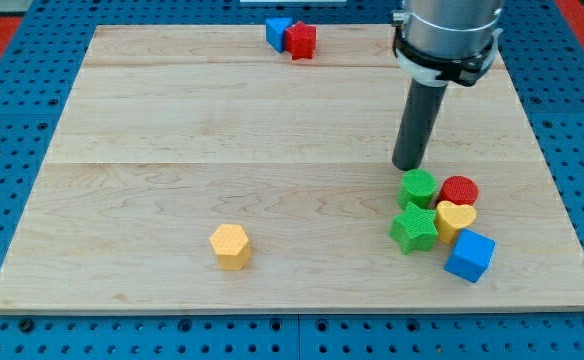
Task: Push yellow hexagon to the green star
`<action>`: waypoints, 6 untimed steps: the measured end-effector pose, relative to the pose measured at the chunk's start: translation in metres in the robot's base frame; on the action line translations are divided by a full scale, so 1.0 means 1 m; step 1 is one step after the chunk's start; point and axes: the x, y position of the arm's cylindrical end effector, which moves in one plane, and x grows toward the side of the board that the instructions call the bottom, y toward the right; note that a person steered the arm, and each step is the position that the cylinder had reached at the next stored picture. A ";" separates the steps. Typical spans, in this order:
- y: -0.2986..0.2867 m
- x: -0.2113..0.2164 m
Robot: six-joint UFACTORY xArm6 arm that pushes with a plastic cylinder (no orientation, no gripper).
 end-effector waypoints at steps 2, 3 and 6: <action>-0.009 0.026; -0.014 0.032; -0.238 0.056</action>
